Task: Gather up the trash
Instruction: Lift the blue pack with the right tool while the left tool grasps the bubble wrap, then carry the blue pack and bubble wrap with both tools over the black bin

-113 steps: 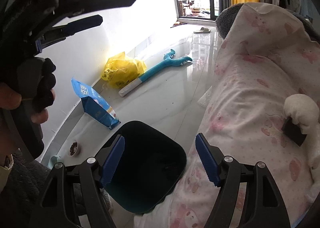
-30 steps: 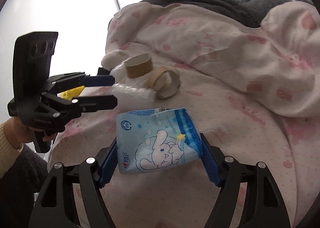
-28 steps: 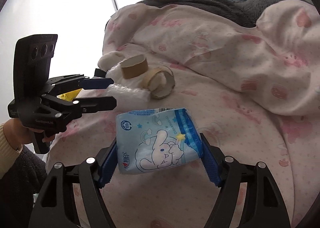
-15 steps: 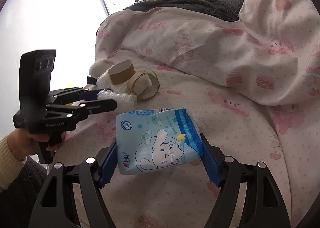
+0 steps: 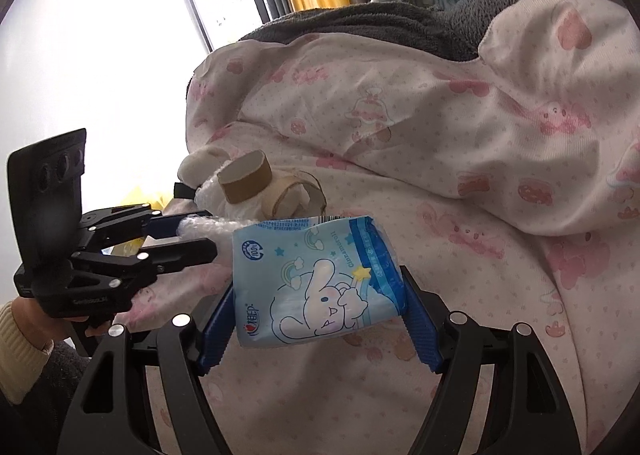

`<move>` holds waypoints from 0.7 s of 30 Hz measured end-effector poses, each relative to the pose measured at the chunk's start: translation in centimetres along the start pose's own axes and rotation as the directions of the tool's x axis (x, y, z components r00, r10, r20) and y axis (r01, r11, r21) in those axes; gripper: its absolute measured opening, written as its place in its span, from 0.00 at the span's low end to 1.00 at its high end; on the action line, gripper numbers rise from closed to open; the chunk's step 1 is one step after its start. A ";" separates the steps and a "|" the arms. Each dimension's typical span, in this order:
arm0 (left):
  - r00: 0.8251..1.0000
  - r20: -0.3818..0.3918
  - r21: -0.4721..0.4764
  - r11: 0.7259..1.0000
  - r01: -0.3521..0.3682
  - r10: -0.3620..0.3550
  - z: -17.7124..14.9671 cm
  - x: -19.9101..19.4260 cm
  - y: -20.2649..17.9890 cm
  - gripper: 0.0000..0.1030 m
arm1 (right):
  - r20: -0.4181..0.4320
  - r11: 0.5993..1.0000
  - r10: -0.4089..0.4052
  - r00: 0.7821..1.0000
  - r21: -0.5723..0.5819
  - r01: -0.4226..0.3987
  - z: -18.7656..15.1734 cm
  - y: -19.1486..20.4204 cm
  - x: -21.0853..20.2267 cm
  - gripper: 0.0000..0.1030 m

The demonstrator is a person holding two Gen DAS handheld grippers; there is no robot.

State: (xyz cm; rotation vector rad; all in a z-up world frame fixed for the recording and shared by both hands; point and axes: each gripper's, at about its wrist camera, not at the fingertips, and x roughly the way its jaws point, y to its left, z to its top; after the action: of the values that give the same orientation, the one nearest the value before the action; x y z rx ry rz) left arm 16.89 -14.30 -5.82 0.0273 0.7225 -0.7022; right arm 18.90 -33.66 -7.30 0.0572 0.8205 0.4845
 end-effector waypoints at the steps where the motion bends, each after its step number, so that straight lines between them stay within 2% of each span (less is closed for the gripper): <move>1: 1.000 0.011 -0.005 1.000 -0.004 0.004 0.1 -0.4 0.2 0.38 | 0.002 1.000 0.000 1.000 -0.004 0.000 0.2 0.4 0.1 0.73; 9: 0.993 0.090 -0.055 0.996 -0.069 0.074 0.2 -3.7 2.3 0.38 | 0.019 0.999 0.010 1.000 -0.032 -0.010 1.4 3.0 1.0 0.73; 16: 0.974 0.153 -0.083 0.984 -0.155 0.167 0.2 -6.8 4.1 0.38 | 0.072 0.999 0.006 0.997 -0.044 -0.003 2.6 5.1 1.3 0.73; 21: 0.957 0.168 -0.127 0.968 -0.217 0.237 -0.2 -9.0 6.2 0.38 | 0.107 0.999 0.018 0.994 -0.050 -0.013 3.8 6.5 1.7 0.73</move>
State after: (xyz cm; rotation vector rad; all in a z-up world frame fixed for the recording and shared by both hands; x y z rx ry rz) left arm 15.68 -4.29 -1.76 -0.0514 0.5689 -0.4377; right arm 19.98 -26.62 -4.34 0.0440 0.7029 0.5115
